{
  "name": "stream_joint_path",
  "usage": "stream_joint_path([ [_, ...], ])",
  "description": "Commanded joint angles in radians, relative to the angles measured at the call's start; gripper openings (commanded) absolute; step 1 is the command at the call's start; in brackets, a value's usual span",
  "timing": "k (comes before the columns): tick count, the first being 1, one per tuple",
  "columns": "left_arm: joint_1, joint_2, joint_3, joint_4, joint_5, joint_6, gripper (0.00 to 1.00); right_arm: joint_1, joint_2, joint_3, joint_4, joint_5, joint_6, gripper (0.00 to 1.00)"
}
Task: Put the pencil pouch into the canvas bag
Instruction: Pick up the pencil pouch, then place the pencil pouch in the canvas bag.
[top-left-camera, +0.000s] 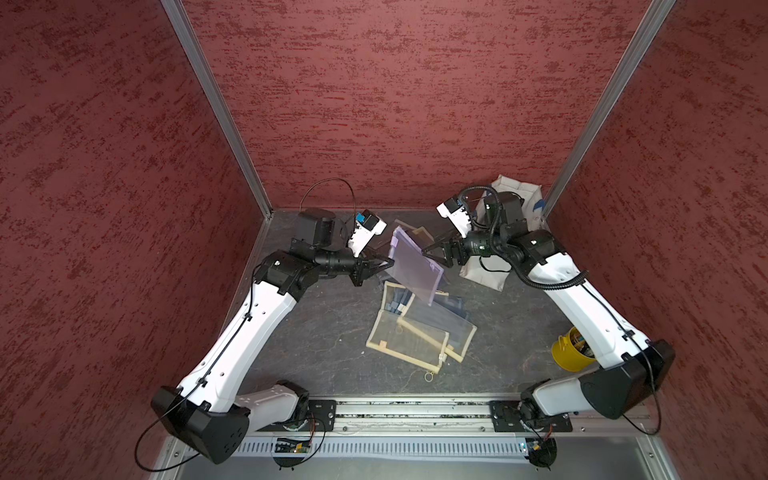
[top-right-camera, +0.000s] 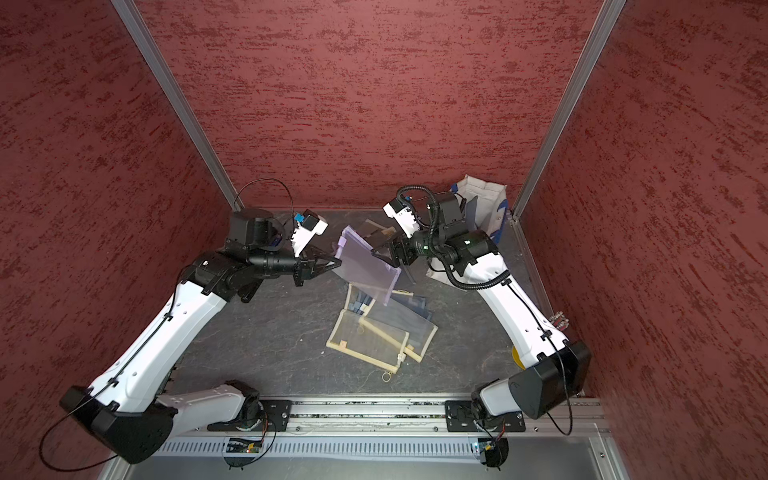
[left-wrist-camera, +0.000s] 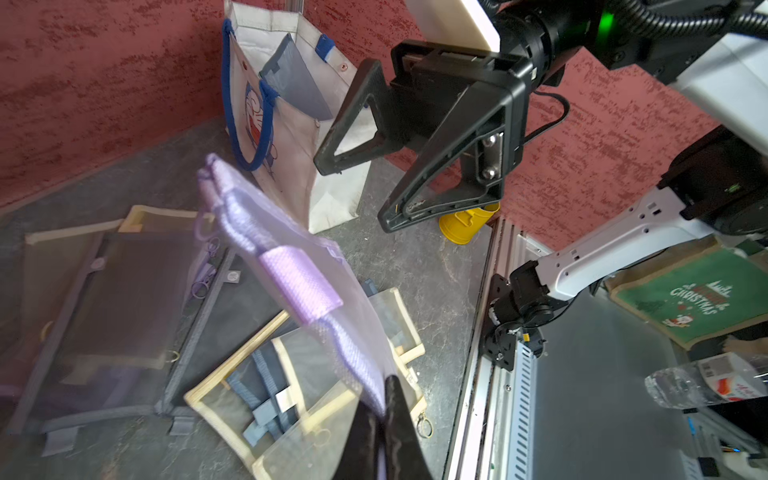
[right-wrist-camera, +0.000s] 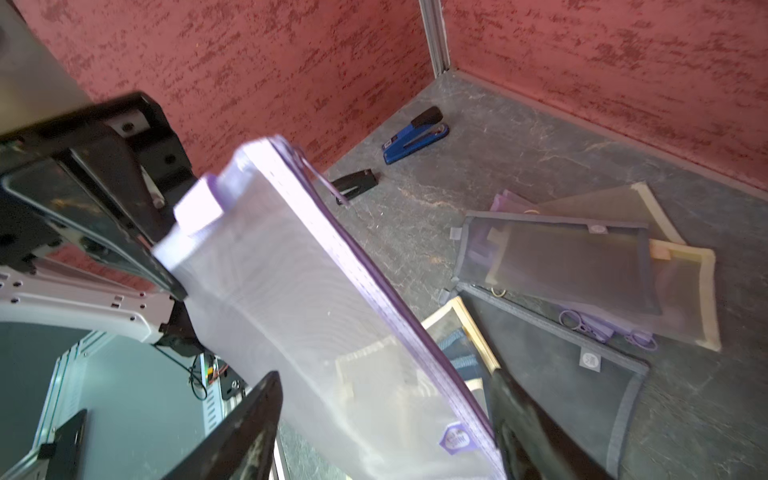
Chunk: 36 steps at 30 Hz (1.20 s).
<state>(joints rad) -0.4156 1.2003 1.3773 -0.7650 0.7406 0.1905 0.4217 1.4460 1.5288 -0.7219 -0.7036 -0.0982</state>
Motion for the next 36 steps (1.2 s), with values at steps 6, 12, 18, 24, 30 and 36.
stream_joint_path([
  [6,-0.066,0.004,0.167,-0.243,-0.049,0.197,0.00,-0.004,-0.066,-0.071,0.018,-0.112,-0.134,0.77],
  [12,-0.137,0.027,0.236,-0.306,-0.063,0.208,0.00,-0.005,-0.111,-0.153,0.054,-0.154,-0.166,0.79],
  [18,-0.192,0.058,0.279,-0.352,-0.094,0.230,0.00,-0.005,-0.145,-0.189,0.067,-0.221,-0.188,0.81],
  [24,-0.214,0.069,0.290,-0.353,-0.119,0.232,0.00,-0.004,-0.173,-0.256,0.154,-0.285,-0.129,0.80],
  [30,-0.211,0.065,0.286,-0.333,-0.138,0.235,0.00,-0.003,-0.202,-0.288,0.189,-0.341,-0.092,0.78],
  [36,-0.191,0.070,0.287,-0.303,-0.125,0.227,0.00,0.005,-0.238,-0.336,0.227,-0.366,-0.066,0.69],
])
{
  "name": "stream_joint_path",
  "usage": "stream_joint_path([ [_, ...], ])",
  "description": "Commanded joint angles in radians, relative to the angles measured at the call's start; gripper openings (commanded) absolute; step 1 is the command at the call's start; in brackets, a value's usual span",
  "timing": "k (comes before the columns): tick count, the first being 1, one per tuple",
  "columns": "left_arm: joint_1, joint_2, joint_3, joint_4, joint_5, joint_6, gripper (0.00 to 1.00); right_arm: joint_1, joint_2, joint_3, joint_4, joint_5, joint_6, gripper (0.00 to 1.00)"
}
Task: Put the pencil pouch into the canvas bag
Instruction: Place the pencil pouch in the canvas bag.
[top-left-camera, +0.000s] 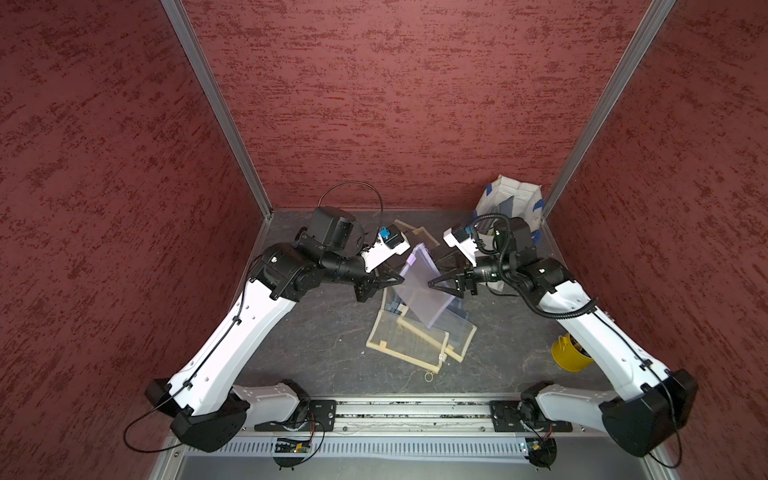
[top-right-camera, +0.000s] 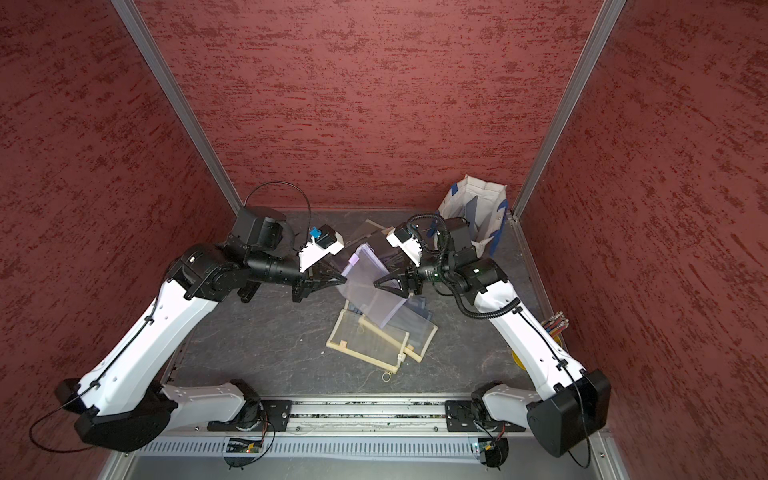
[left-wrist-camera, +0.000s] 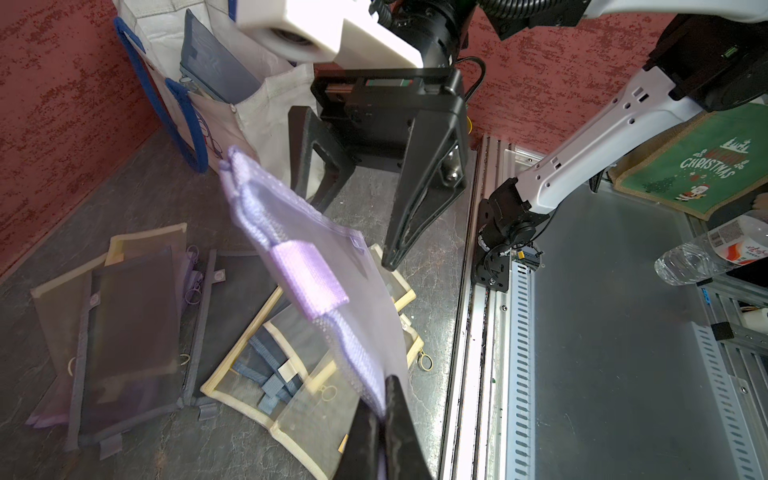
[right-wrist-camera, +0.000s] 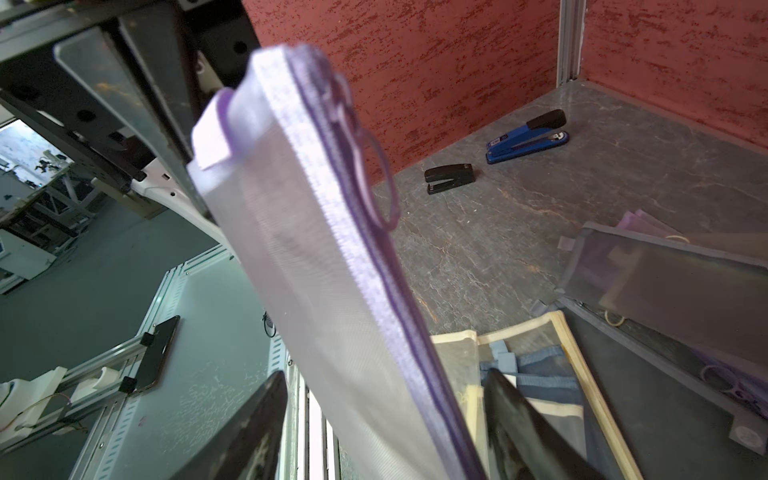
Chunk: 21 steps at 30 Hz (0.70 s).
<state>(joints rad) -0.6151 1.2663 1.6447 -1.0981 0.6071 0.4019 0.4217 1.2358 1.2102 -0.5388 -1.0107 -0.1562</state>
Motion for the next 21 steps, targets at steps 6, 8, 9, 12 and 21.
stream_joint_path([
  [6,0.021,0.005,0.018,0.054,0.015,0.004,0.00,0.007,-0.026,-0.031,0.035,-0.048,-0.032,0.49],
  [8,0.029,0.005,0.014,0.062,0.023,-0.001,0.00,0.007,-0.021,-0.026,0.034,-0.045,-0.036,0.39],
  [9,0.033,0.004,0.010,0.067,0.025,-0.005,0.00,0.007,-0.021,-0.027,0.036,-0.042,-0.036,0.34],
  [12,0.046,0.002,0.001,0.087,0.027,-0.013,0.00,0.009,-0.024,-0.033,0.043,-0.036,-0.036,0.25],
  [21,0.092,0.005,-0.042,0.150,0.016,-0.049,0.00,0.008,-0.026,-0.023,0.099,0.042,-0.005,0.00],
])
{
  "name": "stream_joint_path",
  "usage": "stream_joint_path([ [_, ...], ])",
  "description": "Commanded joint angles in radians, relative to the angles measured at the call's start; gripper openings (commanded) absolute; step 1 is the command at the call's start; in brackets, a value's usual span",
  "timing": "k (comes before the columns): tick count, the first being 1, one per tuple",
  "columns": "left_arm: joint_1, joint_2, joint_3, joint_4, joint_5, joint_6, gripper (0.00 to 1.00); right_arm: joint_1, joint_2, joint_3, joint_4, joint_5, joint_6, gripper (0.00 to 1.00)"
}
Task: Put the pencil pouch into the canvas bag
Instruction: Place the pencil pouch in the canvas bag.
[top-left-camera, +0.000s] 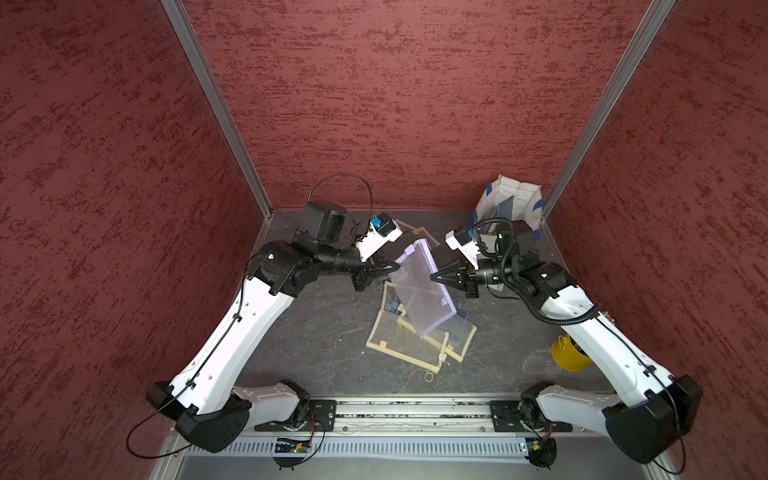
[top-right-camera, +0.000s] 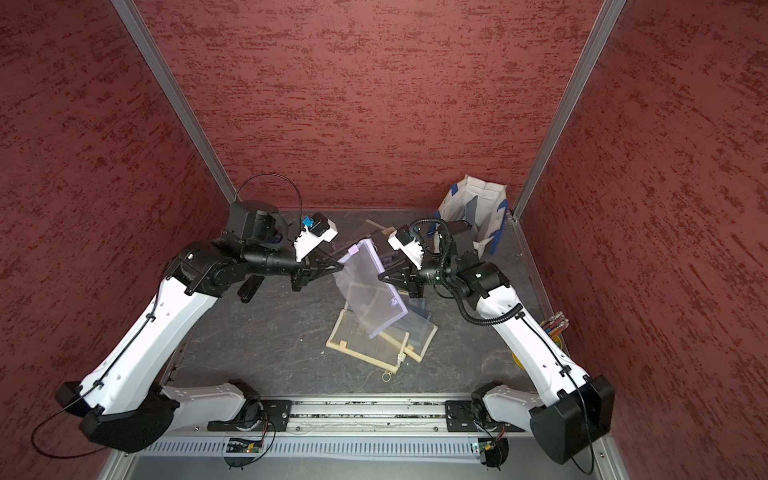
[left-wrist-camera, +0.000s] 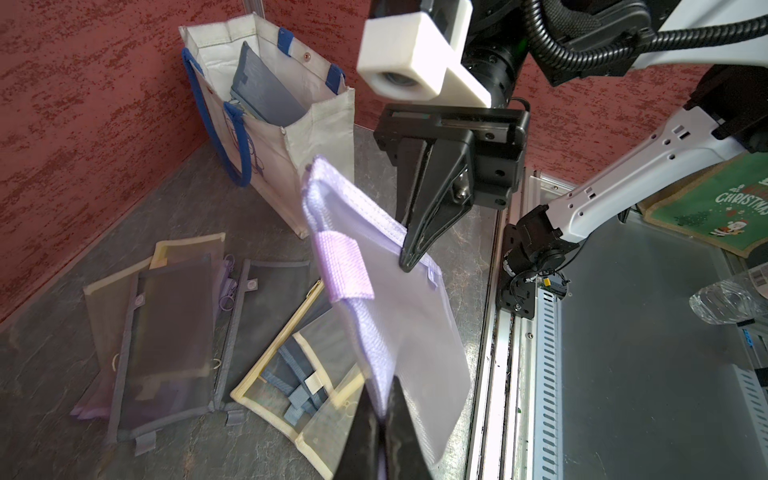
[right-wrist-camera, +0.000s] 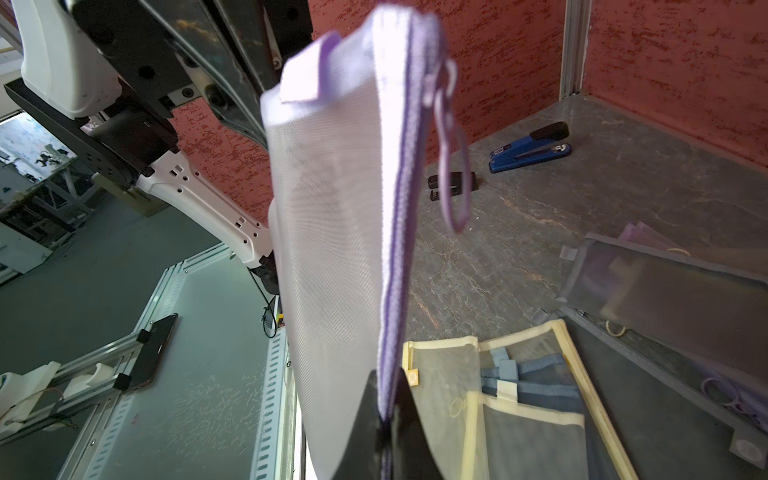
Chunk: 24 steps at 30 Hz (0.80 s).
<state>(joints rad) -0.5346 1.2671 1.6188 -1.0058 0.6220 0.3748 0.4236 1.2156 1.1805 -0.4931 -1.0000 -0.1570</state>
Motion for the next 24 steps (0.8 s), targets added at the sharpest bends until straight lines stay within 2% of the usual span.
stream_joint_path([
  [1,0.014,0.002,-0.027,0.075,-0.003,-0.039,0.00,0.005,-0.004,0.012,0.061,0.054,0.006,0.00],
  [2,0.016,0.000,-0.038,0.093,-0.007,-0.059,0.01,0.005,-0.002,0.019,0.069,0.085,0.024,0.00],
  [3,0.018,-0.004,-0.056,0.120,-0.015,-0.092,0.10,0.000,0.004,0.031,0.077,0.132,0.049,0.00],
  [6,0.019,-0.022,-0.136,0.233,-0.039,-0.228,0.48,-0.034,0.045,0.098,0.070,0.299,0.183,0.00],
  [11,0.019,-0.041,-0.281,0.441,-0.114,-0.474,0.90,-0.096,0.129,0.252,0.014,0.470,0.294,0.00],
  [12,0.019,-0.037,-0.299,0.468,-0.128,-0.515,0.95,-0.109,0.143,0.286,0.006,0.500,0.308,0.00],
  [14,0.019,-0.026,-0.324,0.505,-0.157,-0.578,1.00,-0.126,0.179,0.365,-0.040,0.578,0.327,0.00],
  [17,0.008,-0.005,-0.353,0.538,-0.202,-0.632,1.00,-0.149,0.267,0.541,-0.166,0.771,0.351,0.00],
  [20,-0.025,0.022,-0.357,0.514,-0.299,-0.657,1.00,-0.203,0.354,0.715,-0.294,0.924,0.416,0.00],
  [24,-0.057,0.082,-0.309,0.449,-0.362,-0.704,1.00,-0.280,0.450,0.878,-0.408,1.014,0.438,0.00],
])
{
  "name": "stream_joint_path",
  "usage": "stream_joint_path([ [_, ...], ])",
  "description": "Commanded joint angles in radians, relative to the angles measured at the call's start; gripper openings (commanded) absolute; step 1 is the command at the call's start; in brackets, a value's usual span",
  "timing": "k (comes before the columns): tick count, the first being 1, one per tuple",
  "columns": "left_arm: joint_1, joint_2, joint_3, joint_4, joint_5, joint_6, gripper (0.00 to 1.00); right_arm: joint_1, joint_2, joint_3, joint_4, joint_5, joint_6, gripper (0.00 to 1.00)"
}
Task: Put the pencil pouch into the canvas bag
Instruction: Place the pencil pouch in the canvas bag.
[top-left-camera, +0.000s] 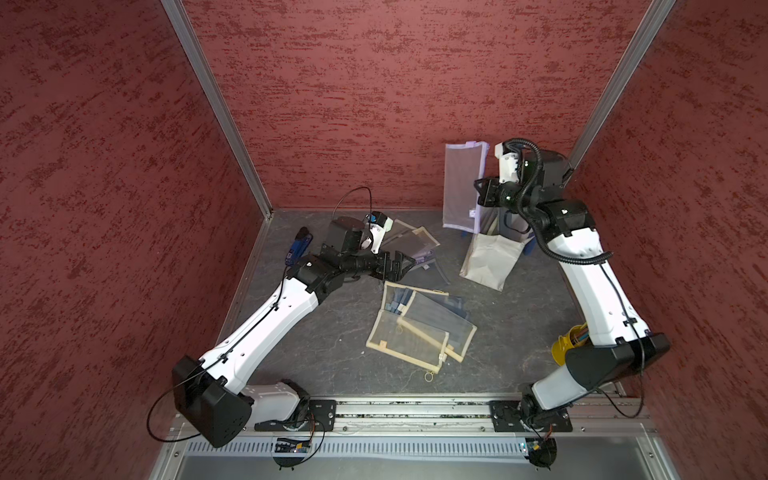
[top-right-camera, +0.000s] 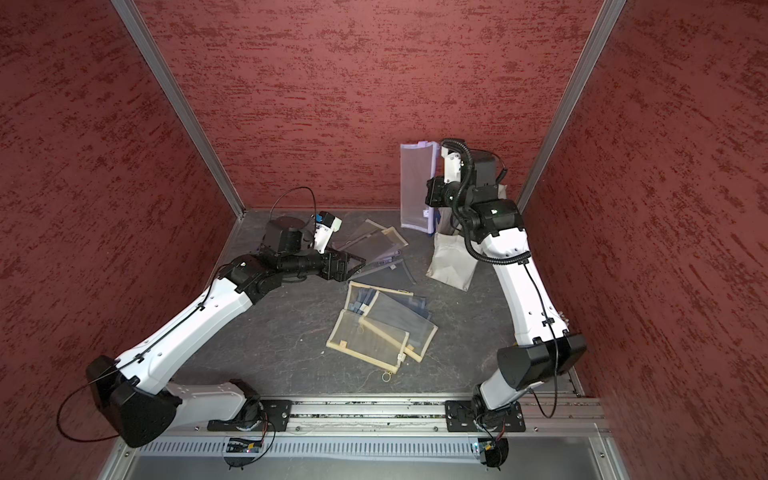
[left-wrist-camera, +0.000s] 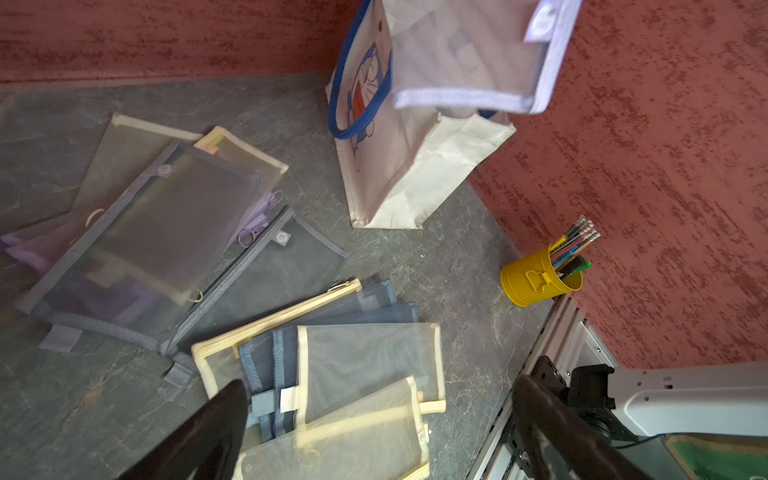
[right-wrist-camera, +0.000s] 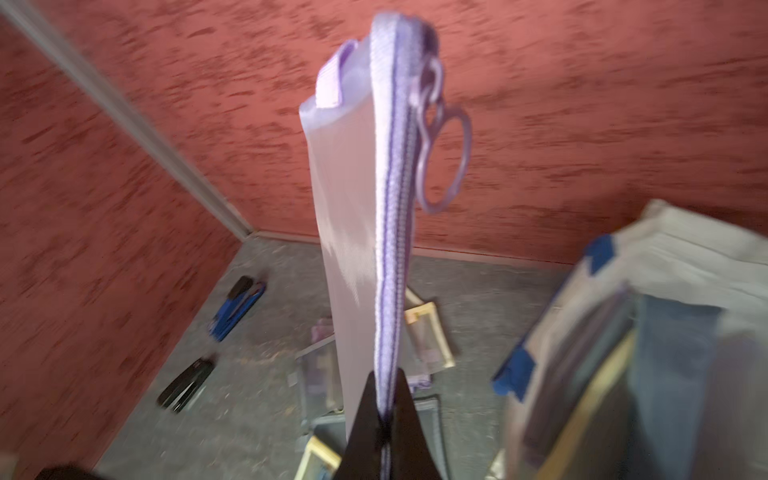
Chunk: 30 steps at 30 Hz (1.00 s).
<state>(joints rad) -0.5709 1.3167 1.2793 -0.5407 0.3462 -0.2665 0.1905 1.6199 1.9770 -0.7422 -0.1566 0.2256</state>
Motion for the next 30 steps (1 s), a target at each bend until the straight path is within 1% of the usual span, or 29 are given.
stream_joint_path([
  [1,-0.029,0.039,0.035,-0.020,-0.094,-0.067,1.00,-0.063,0.071,0.128,-0.188,0.181,0.051,0.00],
  [5,-0.059,0.061,0.039,-0.011,-0.105,-0.082,0.99,-0.121,0.209,0.365,-0.321,0.263,-0.003,0.00],
  [7,-0.071,0.059,0.031,0.000,-0.105,-0.086,1.00,-0.150,0.264,0.454,-0.371,0.287,-0.037,0.00],
  [9,-0.080,0.056,0.019,0.007,-0.111,-0.091,1.00,-0.177,0.310,0.516,-0.411,0.299,-0.064,0.00],
  [10,-0.083,0.052,0.010,0.009,-0.114,-0.095,1.00,-0.189,0.325,0.521,-0.418,0.302,-0.079,0.00],
  [14,-0.089,0.022,-0.037,0.036,-0.131,-0.099,1.00,-0.203,0.363,0.484,-0.418,0.324,-0.117,0.00],
  [17,-0.089,0.009,-0.058,0.048,-0.140,-0.099,1.00,-0.206,0.378,0.422,-0.387,0.312,-0.121,0.00],
  [24,-0.089,0.015,-0.058,0.048,-0.153,-0.099,1.00,-0.206,0.395,0.229,-0.274,0.273,-0.088,0.00],
  [30,-0.089,0.010,-0.078,0.056,-0.164,-0.111,1.00,-0.209,0.427,0.141,-0.235,0.273,-0.059,0.00],
])
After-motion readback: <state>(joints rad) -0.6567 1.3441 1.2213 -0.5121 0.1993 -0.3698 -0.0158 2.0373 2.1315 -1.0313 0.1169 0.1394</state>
